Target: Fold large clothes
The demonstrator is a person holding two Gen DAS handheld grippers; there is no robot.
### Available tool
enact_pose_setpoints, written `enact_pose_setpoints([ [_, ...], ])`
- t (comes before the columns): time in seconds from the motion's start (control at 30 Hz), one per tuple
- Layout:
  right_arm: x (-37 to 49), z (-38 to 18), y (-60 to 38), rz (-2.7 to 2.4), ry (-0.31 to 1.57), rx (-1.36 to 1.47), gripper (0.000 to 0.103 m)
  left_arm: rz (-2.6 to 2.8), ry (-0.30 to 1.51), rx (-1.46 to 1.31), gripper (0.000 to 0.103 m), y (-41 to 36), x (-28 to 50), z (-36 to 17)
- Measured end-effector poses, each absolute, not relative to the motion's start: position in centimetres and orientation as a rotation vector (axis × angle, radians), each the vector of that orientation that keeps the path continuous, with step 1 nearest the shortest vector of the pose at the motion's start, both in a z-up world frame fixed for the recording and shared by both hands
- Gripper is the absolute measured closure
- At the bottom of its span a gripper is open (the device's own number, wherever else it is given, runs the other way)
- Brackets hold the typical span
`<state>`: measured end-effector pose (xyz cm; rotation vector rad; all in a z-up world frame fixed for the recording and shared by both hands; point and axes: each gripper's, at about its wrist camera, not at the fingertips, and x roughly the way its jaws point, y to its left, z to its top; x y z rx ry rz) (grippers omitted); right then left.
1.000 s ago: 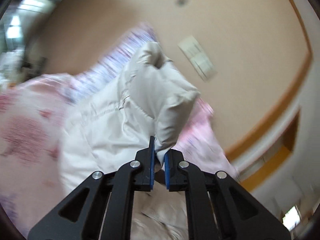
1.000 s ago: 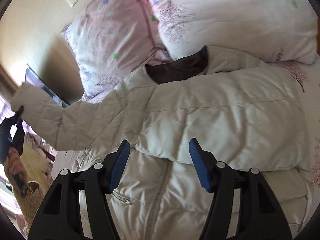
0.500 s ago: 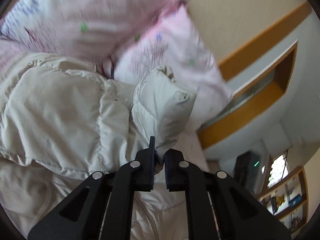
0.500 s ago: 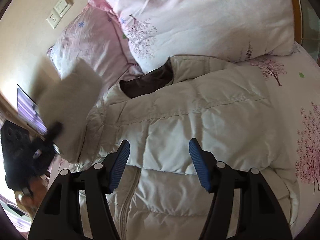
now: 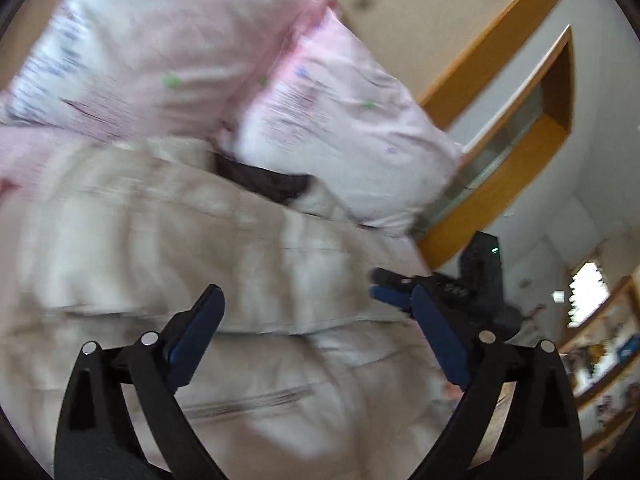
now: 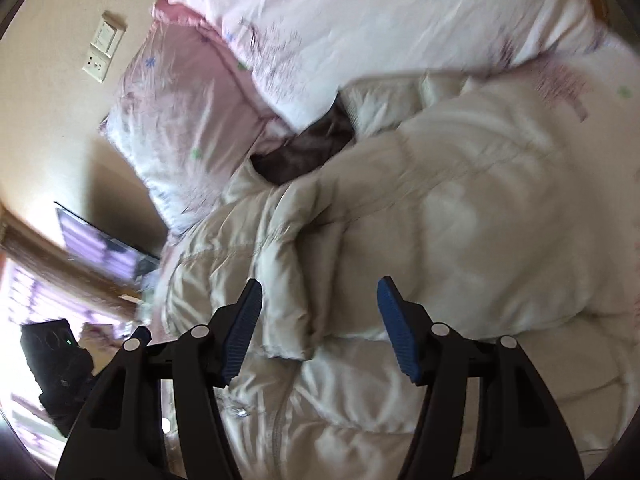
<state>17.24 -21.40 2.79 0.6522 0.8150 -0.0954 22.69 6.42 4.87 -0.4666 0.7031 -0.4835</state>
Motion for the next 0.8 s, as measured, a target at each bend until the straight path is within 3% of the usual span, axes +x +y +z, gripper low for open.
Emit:
enact_pose_setpoints([
  [0.17, 19.6, 0.6, -20.0, -0.054, 0.892, 0.662, 0.051, -0.188, 0.718, -0.340, 0.008, 12.4, 19.6, 2.7],
  [0.23, 20.3, 0.0, -19.4, -0.057, 0.911, 0.645, 0.080, -0.098, 0.733, -0.306, 0.008, 14.4, 18.5, 1.7],
  [0.33, 20.2, 1.4, -18.4, -0.073, 0.842, 0.565, 0.092, -0.011, 0.733, -0.289, 0.008, 17.0, 17.3, 0.6],
  [0.5, 17.6, 5.5, -18.1, -0.146, 0.631, 0.463, 0.093, 0.019, 0.716, -0.341, 0.008, 20.3, 15.6, -0.5],
  [0.8, 17.9, 1.1, -20.2, -0.266, 0.794, 0.566, 0.094, -0.009, 0.725, -0.329, 0.008, 20.8, 15.7, -1.6],
])
